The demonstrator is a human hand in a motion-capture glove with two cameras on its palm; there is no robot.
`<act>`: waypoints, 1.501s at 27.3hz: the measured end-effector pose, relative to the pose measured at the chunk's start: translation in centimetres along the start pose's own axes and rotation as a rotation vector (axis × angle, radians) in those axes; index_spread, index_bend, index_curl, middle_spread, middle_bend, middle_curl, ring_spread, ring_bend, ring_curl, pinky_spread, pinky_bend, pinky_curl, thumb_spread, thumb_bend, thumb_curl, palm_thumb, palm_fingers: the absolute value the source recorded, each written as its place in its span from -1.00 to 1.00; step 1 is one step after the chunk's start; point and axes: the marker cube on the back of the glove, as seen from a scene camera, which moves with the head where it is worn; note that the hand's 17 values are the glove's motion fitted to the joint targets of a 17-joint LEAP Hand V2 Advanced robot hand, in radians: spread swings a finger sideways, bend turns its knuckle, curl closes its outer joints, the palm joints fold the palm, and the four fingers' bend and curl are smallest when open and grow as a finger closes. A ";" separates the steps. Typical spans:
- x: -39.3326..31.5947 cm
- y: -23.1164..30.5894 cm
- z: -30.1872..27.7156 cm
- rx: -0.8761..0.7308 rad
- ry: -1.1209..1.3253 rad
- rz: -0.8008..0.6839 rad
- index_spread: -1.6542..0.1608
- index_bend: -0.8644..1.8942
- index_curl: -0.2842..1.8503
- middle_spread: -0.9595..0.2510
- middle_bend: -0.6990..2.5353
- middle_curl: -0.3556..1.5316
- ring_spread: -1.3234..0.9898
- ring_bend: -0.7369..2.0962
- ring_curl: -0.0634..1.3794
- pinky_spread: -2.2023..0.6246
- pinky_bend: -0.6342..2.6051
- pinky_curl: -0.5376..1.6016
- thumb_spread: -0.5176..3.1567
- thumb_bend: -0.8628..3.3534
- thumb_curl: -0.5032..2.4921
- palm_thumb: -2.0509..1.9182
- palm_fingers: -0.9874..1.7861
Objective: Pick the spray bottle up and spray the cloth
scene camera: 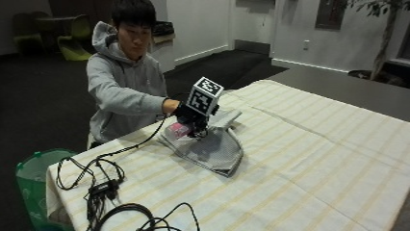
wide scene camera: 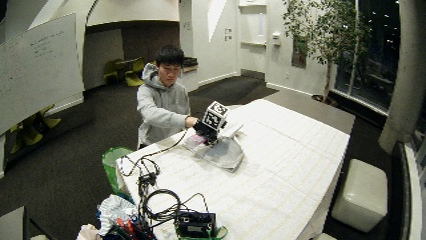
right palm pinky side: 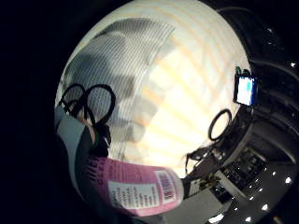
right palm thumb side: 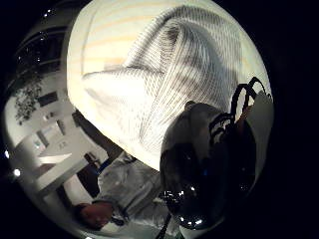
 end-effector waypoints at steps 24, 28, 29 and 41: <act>-1.8 0.6 0.3 0.036 -0.001 -0.016 0.69 0.03 -0.23 0.48 -0.18 -0.09 0.03 -0.03 -0.26 0.42 -0.37 -0.09 -0.63 -0.60 -0.15 0.50 0.72; -2.3 0.6 0.6 0.030 0.000 -0.022 0.69 0.03 -0.23 0.48 -0.18 -0.09 0.03 -0.03 -0.26 0.42 -0.37 -0.09 -0.63 -0.60 -0.15 0.50 0.72; -2.5 0.7 0.4 0.034 0.004 -0.026 0.69 0.03 -0.23 0.48 -0.17 -0.09 0.03 -0.03 -0.26 0.42 -0.37 -0.09 -0.63 -0.60 -0.15 0.50 0.72; -10.9 3.4 -7.9 0.183 -0.022 -0.215 0.69 0.03 -0.23 0.48 -0.17 -0.09 0.03 -0.03 -0.26 0.43 -0.37 -0.09 -0.62 -0.60 -0.15 0.50 0.72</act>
